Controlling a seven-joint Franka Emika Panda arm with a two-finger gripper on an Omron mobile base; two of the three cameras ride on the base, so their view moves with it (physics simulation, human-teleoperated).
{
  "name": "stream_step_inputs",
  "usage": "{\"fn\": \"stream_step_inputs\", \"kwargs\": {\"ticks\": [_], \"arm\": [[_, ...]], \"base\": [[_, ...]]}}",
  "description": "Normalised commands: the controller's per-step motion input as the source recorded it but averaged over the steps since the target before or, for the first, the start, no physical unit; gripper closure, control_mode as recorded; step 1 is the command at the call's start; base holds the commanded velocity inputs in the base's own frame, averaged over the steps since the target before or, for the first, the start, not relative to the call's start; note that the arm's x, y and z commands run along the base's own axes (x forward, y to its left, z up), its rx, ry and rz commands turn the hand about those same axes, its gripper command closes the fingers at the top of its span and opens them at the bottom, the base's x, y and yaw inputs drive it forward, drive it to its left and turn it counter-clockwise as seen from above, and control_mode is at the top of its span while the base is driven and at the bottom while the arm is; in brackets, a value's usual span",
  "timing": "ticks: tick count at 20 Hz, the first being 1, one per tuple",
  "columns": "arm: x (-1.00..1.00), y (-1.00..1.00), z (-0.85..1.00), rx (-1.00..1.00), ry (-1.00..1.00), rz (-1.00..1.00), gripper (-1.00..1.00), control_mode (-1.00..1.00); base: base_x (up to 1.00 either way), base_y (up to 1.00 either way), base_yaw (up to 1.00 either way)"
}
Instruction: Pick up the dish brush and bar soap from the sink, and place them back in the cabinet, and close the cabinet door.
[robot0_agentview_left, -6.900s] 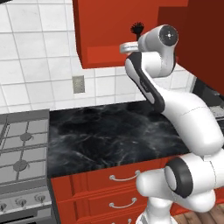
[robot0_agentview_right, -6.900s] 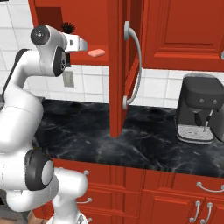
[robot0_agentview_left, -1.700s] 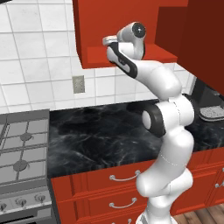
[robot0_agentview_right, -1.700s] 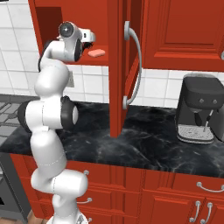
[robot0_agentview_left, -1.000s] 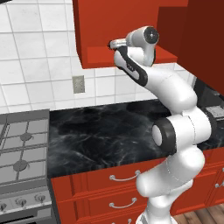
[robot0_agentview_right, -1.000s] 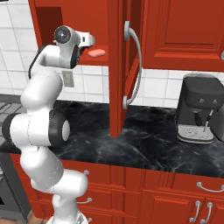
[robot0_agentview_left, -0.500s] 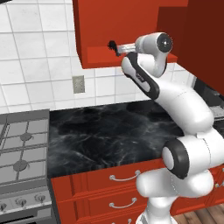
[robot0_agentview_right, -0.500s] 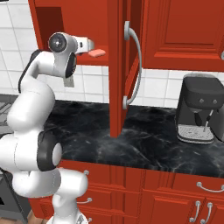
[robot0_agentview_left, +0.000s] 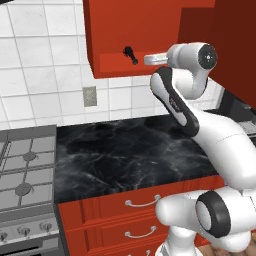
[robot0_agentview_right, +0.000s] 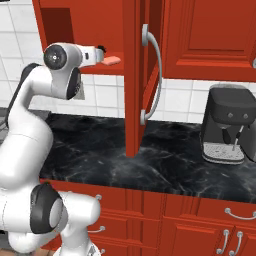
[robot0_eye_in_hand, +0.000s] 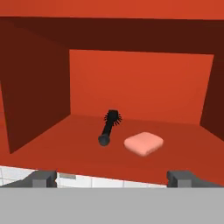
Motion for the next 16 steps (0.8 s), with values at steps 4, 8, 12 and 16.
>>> {"fn": "stream_step_inputs", "kwargs": {"ticks": [4,8,12,16], "arm": [[-0.82,-0.14,0.0,0.0,-0.08,0.0,-1.0,-1.0],[-0.77,-0.13,0.02,0.0,-0.06,0.0,-1.0,-1.0],[-0.66,-0.06,0.12,0.0,-0.02,0.0,-1.0,-1.0],[-0.71,-0.1,0.1,0.0,-0.05,0.0,-1.0,-1.0]], "base": [[0.0,0.0,0.0],[0.0,0.0,0.0],[0.0,0.0,0.0],[0.0,0.0,0.0]]}}
